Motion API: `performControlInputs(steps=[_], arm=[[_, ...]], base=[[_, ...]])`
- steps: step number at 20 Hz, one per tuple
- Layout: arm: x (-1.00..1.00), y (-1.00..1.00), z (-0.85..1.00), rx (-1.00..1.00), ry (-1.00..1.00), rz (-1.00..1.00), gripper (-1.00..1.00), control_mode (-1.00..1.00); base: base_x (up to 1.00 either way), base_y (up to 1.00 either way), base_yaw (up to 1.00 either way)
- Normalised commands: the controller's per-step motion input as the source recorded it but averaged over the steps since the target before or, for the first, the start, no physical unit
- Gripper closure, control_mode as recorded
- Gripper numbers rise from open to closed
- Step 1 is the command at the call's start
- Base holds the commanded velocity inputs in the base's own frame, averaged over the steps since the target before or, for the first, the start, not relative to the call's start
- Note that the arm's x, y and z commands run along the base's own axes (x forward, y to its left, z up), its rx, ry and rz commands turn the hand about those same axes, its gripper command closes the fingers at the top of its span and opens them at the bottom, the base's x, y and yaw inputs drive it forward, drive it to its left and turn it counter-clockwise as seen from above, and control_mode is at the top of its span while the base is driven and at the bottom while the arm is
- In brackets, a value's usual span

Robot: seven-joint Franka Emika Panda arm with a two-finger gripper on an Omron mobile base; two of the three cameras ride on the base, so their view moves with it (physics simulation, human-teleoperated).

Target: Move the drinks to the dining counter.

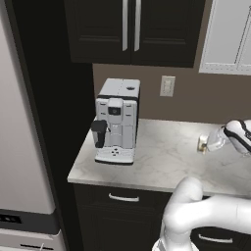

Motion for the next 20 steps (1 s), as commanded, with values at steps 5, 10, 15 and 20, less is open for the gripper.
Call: performControlInputs(steps=[5, 10, 15, 20], arm=[[-0.68, 0.0, 0.65, 0.0, -0.24, 0.05, 1.0, -1.0], [-0.99, 0.27, 0.63, -0.05, -0.26, 0.15, 1.0, -1.0], [-1.0, 0.46, 0.66, -0.08, -0.19, 0.15, 1.0, -1.0], [-0.94, 0.56, 0.48, -0.07, -0.09, 0.17, 1.0, -1.0]], base=[[0.0, 0.0, 0.0], [0.0, 0.0, 0.0], [0.0, 0.0, 0.0], [0.0, 0.0, 0.0]])
